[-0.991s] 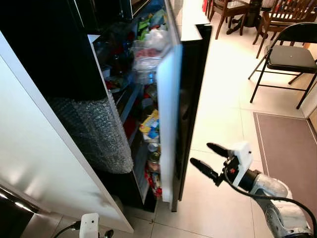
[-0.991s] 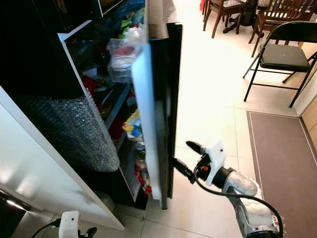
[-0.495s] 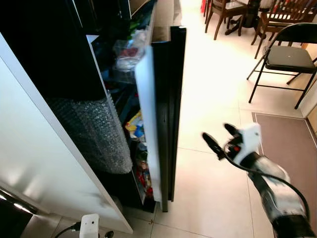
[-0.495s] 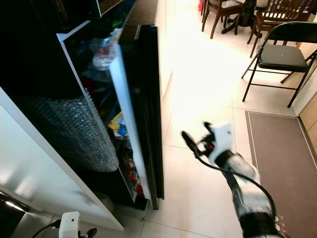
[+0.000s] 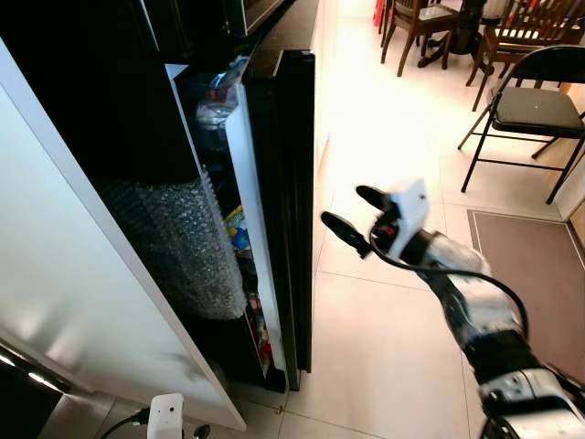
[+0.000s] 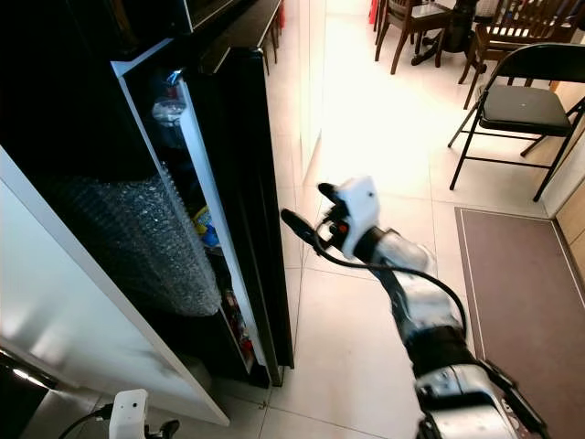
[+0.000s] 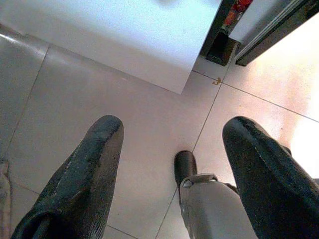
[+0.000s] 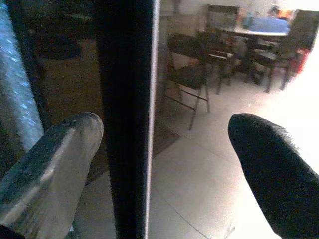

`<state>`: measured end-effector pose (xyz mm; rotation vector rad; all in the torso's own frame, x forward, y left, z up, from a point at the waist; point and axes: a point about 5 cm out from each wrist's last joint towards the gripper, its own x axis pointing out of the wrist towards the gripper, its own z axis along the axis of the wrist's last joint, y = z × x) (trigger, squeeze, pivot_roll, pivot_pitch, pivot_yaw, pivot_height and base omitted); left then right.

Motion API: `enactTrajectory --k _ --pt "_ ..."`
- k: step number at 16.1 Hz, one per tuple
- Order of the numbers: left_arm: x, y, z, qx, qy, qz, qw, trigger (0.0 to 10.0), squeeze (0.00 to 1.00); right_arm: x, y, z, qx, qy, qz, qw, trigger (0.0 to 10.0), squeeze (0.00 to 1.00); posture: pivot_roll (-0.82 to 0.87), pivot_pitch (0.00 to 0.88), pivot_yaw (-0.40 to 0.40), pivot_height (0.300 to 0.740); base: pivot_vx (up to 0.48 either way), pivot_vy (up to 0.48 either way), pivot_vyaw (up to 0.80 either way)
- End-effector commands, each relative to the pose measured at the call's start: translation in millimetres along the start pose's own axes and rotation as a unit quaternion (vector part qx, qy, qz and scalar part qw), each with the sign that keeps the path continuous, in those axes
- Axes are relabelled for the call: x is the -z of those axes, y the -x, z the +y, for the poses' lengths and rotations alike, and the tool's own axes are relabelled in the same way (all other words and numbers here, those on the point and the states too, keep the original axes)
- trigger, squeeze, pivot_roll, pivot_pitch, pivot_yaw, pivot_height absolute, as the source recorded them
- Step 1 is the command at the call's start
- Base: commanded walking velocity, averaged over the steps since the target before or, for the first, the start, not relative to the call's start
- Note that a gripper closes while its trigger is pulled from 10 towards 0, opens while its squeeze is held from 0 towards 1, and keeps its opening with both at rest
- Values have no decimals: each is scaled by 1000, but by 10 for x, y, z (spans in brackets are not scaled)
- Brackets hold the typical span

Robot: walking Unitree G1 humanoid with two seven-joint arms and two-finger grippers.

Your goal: Restocking fridge

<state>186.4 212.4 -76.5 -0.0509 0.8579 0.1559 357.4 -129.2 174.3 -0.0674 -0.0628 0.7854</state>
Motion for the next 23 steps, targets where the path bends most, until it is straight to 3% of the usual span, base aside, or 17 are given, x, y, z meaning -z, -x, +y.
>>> enactTrajectory --k 1,11,23 --pt "27 6 32 -9 6 7 1000 10000 0 -12 -67 52 -23 9 5 1000 10000 0 -102 20 52 740 0 0 0" --pt "35 11 70 -15 7 9 1000 10000 0 -319 -581 281 -101 28 -5 995 10000 0 -96 27 49 740 0 0 0" --pt "32 11 65 -17 8 6 1000 10000 0 -539 -987 600 -147 40 -5 988 10000 0 -88 24 40 740 0 0 0"
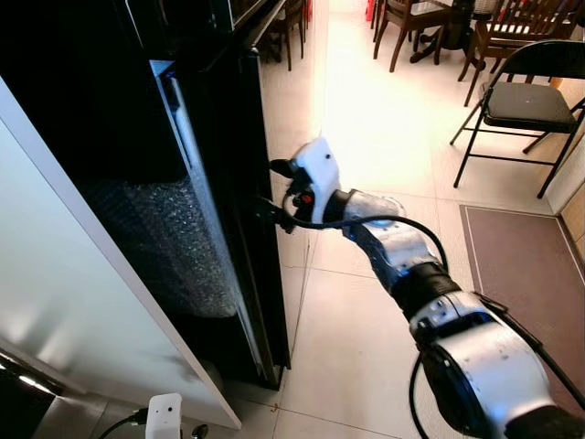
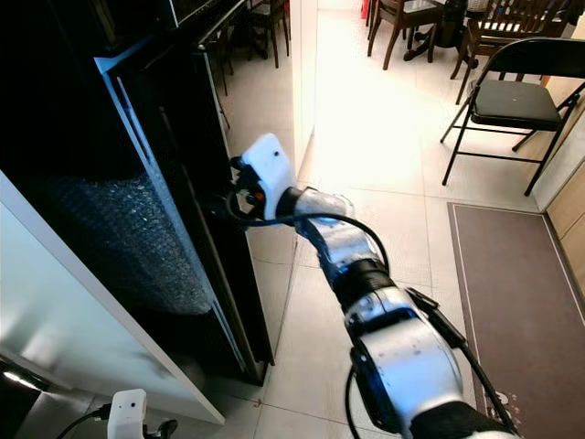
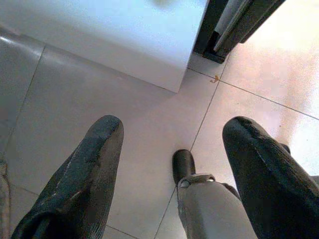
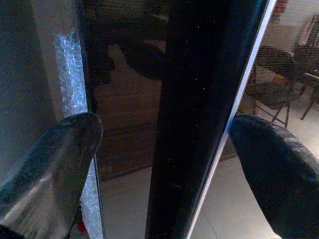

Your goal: Restocking fridge

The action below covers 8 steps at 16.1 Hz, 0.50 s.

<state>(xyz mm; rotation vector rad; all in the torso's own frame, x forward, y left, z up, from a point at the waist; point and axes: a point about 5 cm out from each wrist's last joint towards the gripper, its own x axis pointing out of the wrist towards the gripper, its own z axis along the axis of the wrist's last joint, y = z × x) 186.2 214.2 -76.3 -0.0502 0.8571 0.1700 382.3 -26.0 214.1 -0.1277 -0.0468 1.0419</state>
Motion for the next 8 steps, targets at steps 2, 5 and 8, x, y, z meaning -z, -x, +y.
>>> enactTrajectory --k 2,5,8 --pt "38 11 46 -10 6 7 1000 10000 0 -152 -139 93 -23 19 -14 999 10000 0 -84 21 38 740 0 0 0" --pt "45 14 61 -12 6 8 1000 10000 0 -140 -234 186 -37 7 -11 999 10000 0 -81 17 38 740 0 0 0" --pt "44 14 64 -12 5 8 1000 10000 0 -154 -295 244 -44 2 -11 999 10000 0 -79 14 38 740 0 0 0"
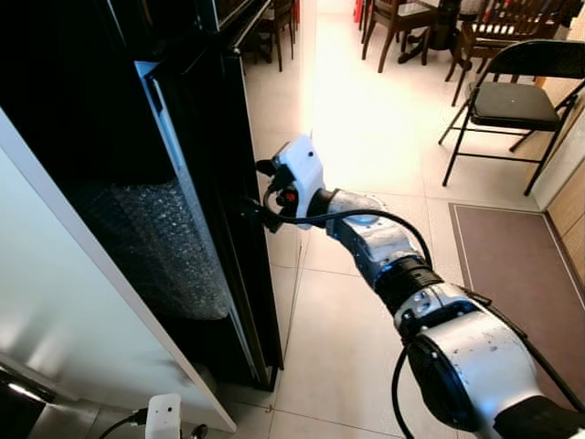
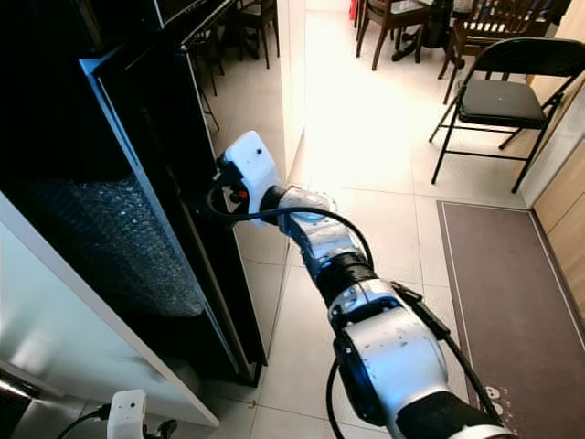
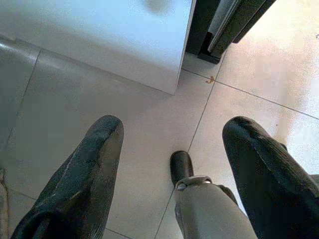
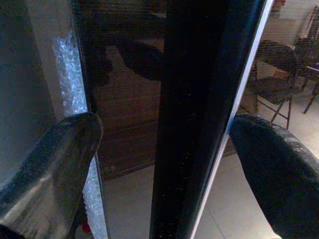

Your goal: Restocking fridge

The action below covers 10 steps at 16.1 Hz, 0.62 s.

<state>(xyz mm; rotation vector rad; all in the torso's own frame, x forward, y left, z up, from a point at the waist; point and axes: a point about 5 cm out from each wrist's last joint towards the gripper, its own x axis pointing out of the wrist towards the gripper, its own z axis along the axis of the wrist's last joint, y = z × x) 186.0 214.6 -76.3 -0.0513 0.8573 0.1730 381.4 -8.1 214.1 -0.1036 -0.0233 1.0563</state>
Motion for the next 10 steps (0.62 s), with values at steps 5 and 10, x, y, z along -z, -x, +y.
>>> enactTrajectory --k 5,10 --pt "25 7 39 -9 2 5 1000 10000 0 -181 -210 185 -34 9 -22 999 10000 0 -74 0 40 740 0 0 0" --pt "4 3 35 -9 2 2 1000 10000 0 -174 -183 159 -18 3 -37 999 10000 0 -78 9 42 740 0 0 0"
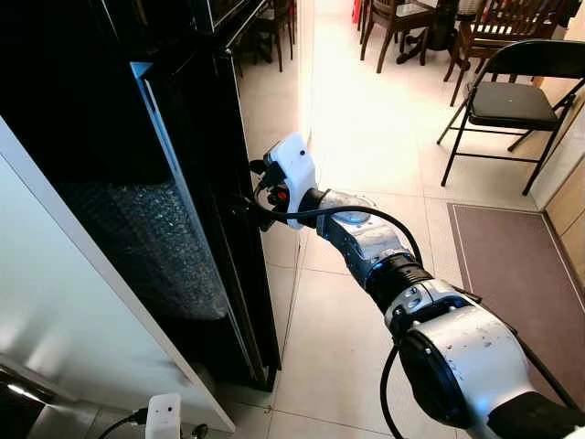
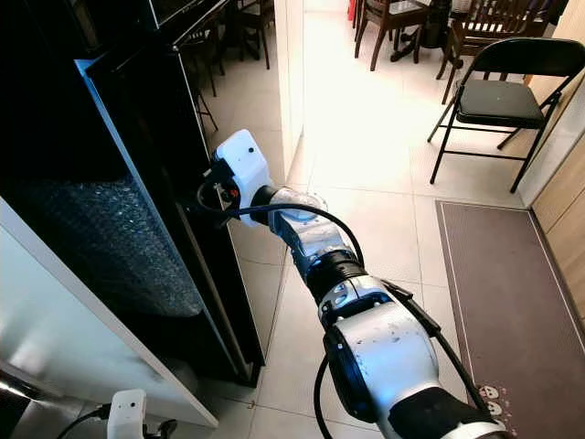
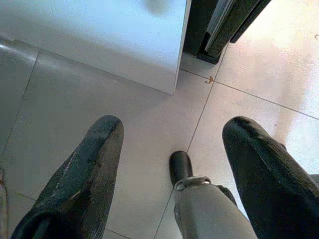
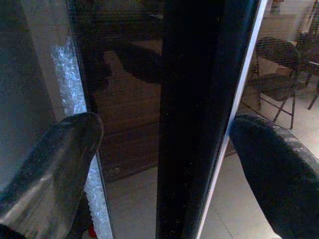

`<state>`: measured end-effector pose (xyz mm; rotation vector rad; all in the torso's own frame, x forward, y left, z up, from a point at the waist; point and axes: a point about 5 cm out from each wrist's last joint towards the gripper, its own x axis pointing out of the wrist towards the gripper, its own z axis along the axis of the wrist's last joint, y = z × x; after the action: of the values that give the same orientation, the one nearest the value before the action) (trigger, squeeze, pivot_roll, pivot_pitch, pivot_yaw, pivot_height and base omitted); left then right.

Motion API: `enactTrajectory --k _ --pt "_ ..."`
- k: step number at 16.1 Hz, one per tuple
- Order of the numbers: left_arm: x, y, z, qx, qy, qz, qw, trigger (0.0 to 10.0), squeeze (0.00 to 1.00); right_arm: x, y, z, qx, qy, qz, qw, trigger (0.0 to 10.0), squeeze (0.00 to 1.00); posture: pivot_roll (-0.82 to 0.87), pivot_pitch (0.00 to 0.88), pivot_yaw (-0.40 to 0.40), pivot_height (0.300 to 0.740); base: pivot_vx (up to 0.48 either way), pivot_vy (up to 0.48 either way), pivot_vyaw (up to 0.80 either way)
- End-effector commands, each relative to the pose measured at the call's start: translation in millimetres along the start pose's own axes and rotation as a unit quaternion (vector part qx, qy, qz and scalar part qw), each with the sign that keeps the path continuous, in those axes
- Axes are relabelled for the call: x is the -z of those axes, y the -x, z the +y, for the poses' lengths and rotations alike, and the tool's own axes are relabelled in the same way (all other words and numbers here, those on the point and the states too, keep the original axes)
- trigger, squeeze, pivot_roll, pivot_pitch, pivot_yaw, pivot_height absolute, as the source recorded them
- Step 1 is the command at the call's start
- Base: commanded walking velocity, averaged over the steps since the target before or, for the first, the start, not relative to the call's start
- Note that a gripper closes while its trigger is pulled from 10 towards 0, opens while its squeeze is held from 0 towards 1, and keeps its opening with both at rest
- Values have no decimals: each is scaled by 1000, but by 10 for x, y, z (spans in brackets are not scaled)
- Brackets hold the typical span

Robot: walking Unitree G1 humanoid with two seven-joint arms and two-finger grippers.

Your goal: Restocking fridge

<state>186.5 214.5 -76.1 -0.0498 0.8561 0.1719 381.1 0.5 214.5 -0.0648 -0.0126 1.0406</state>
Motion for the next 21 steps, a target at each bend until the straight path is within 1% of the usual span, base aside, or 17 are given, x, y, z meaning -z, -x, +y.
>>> enactTrajectory --k 1,4,6,7,8,9,10,12,13,14,15,16,17,18,19,20,21 --pt "13 5 37 -9 3 3 1000 10000 0 -170 -61 81 -22 24 -42 999 10000 0 -83 16 42 740 0 0 0" --pt "35 10 30 -7 2 6 1000 10000 0 -175 166 -90 12 25 -72 997 10000 0 -94 29 41 740 0 0 0" --pt "60 16 27 -5 1 8 1000 10000 0 -132 439 -211 54 32 -84 995 10000 0 -107 44 46 740 0 0 0" --pt "78 20 24 -5 1 11 1000 10000 0 -129 551 -241 70 27 -92 993 10000 0 -109 47 48 740 0 0 0" --pt "90 23 23 -4 0 13 1000 10000 0 -129 624 -255 79 23 -98 992 10000 0 -111 48 49 740 0 0 0" --pt "117 30 23 -3 -2 17 1000 10000 0 -65 834 -282 106 12 -105 989 10000 0 -114 54 49 740 0 0 0" --pt "129 33 27 -3 -2 19 1000 10000 0 25 1030 -319 139 -15 -119 983 10000 0 -111 58 46 740 0 0 0" --pt "131 34 33 -4 -2 19 1000 10000 0 112 1197 -353 167 -43 -139 975 10000 0 -112 59 44 740 0 0 0" --pt "129 34 36 -4 -2 19 1000 10000 0 240 1325 -398 196 -69 -134 969 10000 0 -113 62 44 740 0 0 0" --pt "128 34 42 -5 -2 20 1000 10000 0 509 1489 -474 239 -107 -108 959 10000 0 -117 63 43 740 0 0 0" --pt "126 33 46 -5 -3 20 1000 10000 0 913 1699 -527 297 -149 -53 942 10000 0 -121 63 43 740 0 0 0" --pt "121 32 52 -6 -3 20 1000 10000 0 1777 2160 -400 408 -227 95 879 10000 0 -109 60 41 740 0 0 0" --pt "121 32 52 -6 -3 20 1000 10000 0 1777 2160 -400 408 -227 95 879 10000 0 -109 60 41 740 0 0 0" --pt "121 32 56 -6 -2 20 1000 10000 0 2103 2360 -220 445 -261 158 842 10000 0 -109 62 40 740 0 0 0" --pt "124 35 73 -9 -2 19 1000 10000 0 2672 2691 356 465 -297 306 776 10000 0 -97 57 43 740 0 0 0" --pt "124 37 86 -10 -2 19 1000 10000 0 2848 2804 624 472 -321 344 745 10000 0 -84 59 48 740 0 0 0" --pt "124 39 101 -12 -2 18 1000 10000 0 2943 2873 796 491 -353 347 717 10000 0 -85 58 52 740 0 0 0"
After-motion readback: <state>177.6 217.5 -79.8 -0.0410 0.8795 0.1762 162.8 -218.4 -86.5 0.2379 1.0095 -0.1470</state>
